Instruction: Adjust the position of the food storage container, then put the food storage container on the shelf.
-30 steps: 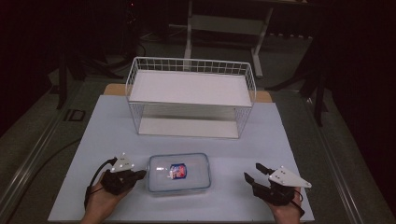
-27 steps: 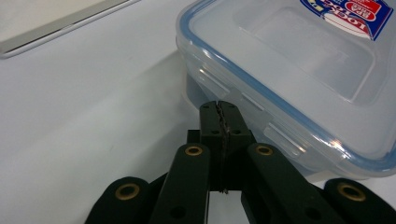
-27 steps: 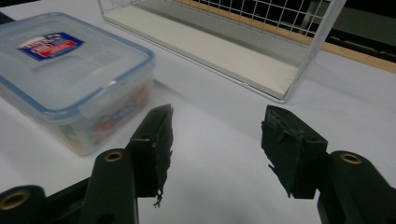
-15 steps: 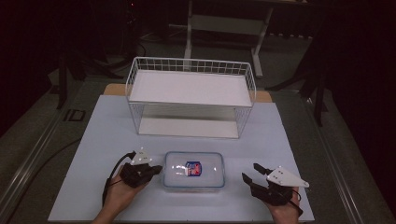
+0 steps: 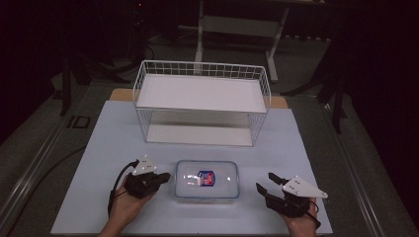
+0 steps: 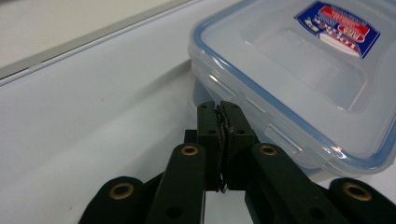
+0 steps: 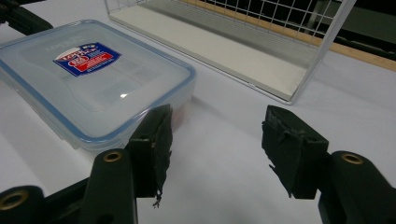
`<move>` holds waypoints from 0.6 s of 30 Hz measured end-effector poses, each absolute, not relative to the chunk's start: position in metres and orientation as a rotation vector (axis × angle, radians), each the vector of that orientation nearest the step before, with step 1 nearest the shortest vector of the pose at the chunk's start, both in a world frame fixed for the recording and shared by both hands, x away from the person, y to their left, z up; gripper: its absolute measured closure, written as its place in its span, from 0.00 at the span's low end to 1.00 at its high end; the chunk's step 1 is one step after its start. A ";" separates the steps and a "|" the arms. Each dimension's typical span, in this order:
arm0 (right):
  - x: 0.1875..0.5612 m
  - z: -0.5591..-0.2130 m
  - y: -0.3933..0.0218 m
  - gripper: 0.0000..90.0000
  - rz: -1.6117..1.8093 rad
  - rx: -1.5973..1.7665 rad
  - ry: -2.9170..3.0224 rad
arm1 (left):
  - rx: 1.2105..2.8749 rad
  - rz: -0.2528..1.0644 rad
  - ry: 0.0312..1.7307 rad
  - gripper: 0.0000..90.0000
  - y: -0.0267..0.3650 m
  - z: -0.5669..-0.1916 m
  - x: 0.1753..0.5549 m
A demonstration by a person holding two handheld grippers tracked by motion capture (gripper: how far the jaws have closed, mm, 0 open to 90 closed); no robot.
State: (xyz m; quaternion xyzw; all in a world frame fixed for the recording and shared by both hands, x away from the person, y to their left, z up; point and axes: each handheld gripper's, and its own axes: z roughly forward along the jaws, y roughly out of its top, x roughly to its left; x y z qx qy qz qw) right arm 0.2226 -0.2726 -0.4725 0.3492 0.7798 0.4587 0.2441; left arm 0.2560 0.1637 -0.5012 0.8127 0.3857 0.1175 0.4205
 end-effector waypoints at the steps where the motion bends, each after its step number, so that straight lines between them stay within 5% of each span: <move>1: 0.223 -0.473 -0.273 0.47 1.253 0.954 2.130 | 2.037 0.294 0.967 0.96 0.164 -0.501 0.256; 18: 0.225 -0.475 -0.264 0.45 1.239 0.949 2.169 | 1.903 0.310 0.957 0.69 0.174 -0.487 0.245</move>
